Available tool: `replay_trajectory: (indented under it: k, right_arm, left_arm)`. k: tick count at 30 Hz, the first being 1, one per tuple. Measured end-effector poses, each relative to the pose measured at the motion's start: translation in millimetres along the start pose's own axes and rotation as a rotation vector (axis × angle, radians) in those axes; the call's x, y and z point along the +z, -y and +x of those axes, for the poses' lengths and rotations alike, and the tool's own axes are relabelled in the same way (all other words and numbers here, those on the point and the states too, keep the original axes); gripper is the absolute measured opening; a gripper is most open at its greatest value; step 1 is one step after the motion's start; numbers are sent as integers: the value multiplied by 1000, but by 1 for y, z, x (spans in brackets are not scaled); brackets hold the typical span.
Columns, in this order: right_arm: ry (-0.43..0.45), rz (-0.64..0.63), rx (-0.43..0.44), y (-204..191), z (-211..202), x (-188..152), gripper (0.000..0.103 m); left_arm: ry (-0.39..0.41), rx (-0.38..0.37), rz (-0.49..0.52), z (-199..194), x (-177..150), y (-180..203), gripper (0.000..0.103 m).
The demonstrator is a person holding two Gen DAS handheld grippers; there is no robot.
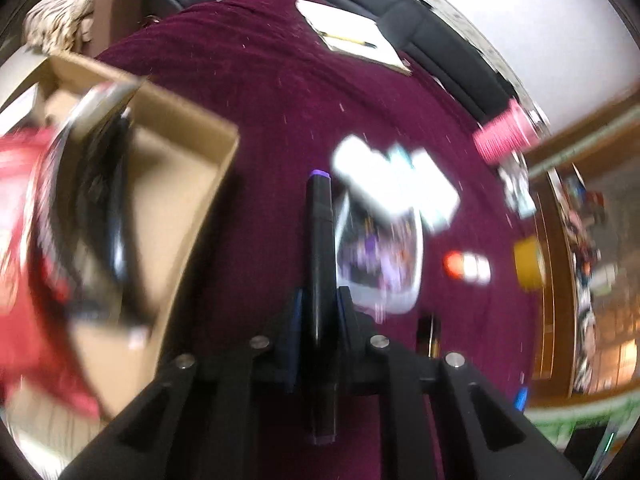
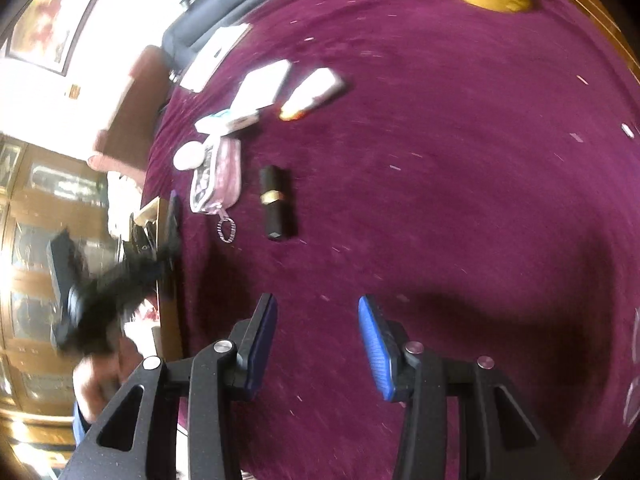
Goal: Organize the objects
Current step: 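Grasp the black lipstick tube with the right gripper while the left grasps a purple-capped marker, then lower the lipstick into the tray with the right gripper while the left drops the purple-capped marker there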
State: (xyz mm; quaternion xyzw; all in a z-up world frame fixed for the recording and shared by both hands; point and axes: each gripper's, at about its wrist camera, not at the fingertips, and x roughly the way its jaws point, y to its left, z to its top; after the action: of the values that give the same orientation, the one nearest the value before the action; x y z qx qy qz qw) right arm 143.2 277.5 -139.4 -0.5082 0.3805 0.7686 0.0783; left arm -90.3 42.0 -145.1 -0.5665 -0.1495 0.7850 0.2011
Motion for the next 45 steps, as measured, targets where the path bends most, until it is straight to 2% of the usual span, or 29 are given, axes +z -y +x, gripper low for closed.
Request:
replay_trajectory:
  k: [4, 8, 15, 16, 18, 19, 25, 28, 32, 39, 45]
  right_arm:
    - [3, -89, -46, -32, 24, 23, 47]
    - [-15, -162, -123, -56, 55, 45, 50]
    - [-32, -255, -279, -76, 100, 62, 50]
    - [-35, -266, -291, -76, 104, 62, 48]
    - [-19, -304, -342, -77, 106, 60, 26]
    - [-17, -313, -353, -75, 105, 59, 21]
    - [-22, -266, -277, -63, 82, 35, 20]
    - [-34, -239, -218, -57, 69, 10, 20]
    - [-32, -221, -163, -51, 51, -6, 20]
    - [3, -212, -113, -64, 30, -16, 20]
    - [13, -247, -72, -95, 31, -23, 20]
  left_arm:
    - [-40, -20, 99, -20, -46, 2, 15]
    - [-48, 4, 193, -31, -79, 3, 16]
    - [-50, 55, 251, -35, -95, -6, 16]
    - [-54, 56, 252, -36, -97, -7, 16]
    - [-59, 55, 250, -36, -99, -10, 16]
    - [-62, 60, 260, -35, -100, -11, 16]
    - [-55, 70, 279, -31, -101, -11, 16]
    - [-34, 48, 292, -35, -97, -5, 16]
    - [-15, 12, 294, -43, -90, 3, 16]
    - [5, -11, 311, -56, -87, 13, 16]
    - [41, -25, 307, -76, -83, 10, 16]
